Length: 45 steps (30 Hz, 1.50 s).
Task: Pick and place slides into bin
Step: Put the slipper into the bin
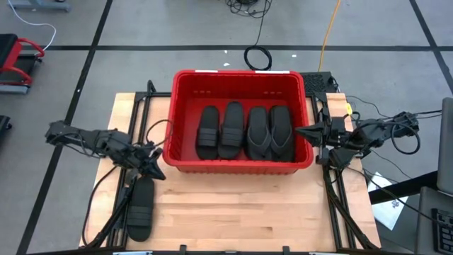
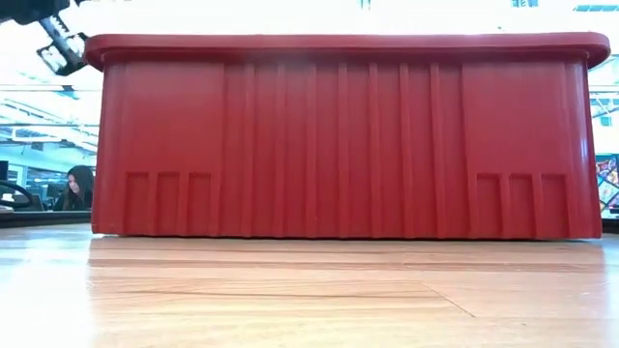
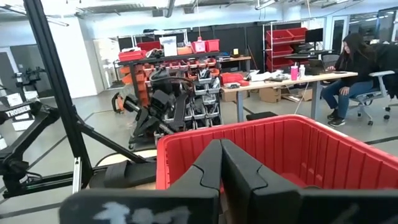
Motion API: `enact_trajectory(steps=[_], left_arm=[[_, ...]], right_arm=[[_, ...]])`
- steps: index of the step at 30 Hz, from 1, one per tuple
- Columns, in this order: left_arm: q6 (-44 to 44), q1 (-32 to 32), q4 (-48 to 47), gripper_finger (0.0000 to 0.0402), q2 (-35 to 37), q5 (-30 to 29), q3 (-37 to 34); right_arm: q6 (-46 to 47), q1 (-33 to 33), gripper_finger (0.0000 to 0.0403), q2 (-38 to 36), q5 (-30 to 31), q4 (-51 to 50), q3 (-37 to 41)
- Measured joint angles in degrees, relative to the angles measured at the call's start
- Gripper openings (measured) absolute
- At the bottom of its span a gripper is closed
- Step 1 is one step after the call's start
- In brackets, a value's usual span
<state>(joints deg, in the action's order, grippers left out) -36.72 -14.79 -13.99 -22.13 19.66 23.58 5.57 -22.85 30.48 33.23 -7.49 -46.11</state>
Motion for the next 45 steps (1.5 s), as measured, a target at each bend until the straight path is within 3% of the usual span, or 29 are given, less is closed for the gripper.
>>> enact_trajectory(steps=[5, 9, 19, 26, 29, 33, 41, 45], left_arm=[[-8.9, -3.4, -4.4, 0.0, 2.4, -5.1, -3.2], [-15.9, -6.1, -12.3, 0.0, 2.1, -1.2, -1.6], [-16.5, -17.9, -25.0, 0.0001, 1.2, 0.6, 3.5], [-22.1, -28.5, -29.1, 0.0011, -1.5, 7.6, 2.4], [-22.6, -31.5, -29.0, 0.0029, -2.8, 6.4, 1.9], [-26.3, -32.7, -29.2, 0.0066, -4.7, 0.4, 1.7], [-28.8, -32.7, -19.9, 0.0174, -10.5, -6.0, 1.6], [-29.9, -32.7, -21.9, 0.0224, -15.8, -6.9, 1.6]], right_arm=[[-0.2, 0.0, 0.0, 0.0, 0.0, 0.0, 0.0], [-0.6, 0.0, 0.0, 0.0, 0.0, -0.4, 0.0], [-1.4, 0.0, 0.0, 0.0, 0.0, -0.6, 0.0], [-0.2, 0.0, 0.0, 0.0, 0.0, -0.9, -0.1], [0.0, 0.0, 0.0, 0.0, 0.0, -0.9, -0.1], [0.0, 0.0, 0.0, 0.0, 0.0, -0.9, -0.1], [-0.2, 0.0, 0.0, 0.0, 0.0, -1.0, -0.1], [-0.2, 0.0, 0.0, 0.0, 0.0, -1.0, -0.1]])
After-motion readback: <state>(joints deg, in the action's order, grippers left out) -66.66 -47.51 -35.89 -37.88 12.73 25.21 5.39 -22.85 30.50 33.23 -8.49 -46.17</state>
